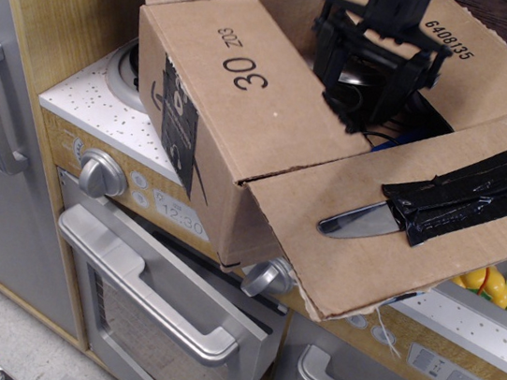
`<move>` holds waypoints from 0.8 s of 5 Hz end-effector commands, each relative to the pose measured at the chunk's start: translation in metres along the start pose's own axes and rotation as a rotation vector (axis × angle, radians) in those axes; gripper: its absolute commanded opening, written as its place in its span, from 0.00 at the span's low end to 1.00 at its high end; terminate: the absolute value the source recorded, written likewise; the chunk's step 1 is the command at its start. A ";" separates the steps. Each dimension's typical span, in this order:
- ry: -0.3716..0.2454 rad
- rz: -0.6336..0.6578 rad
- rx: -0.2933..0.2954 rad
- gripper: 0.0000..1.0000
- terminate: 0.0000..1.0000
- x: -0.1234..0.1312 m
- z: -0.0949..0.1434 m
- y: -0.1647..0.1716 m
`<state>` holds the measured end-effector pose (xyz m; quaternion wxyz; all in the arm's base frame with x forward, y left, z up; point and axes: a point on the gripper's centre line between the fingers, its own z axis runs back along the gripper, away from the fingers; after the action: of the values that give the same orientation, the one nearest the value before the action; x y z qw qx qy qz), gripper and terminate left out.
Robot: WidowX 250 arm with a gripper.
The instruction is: Open large4fbox flaps
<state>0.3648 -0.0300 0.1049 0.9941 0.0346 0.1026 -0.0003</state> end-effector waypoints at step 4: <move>0.094 0.038 0.198 1.00 0.00 -0.068 0.059 0.055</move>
<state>0.3060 0.0212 0.1612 0.9740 0.1388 0.1786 0.0094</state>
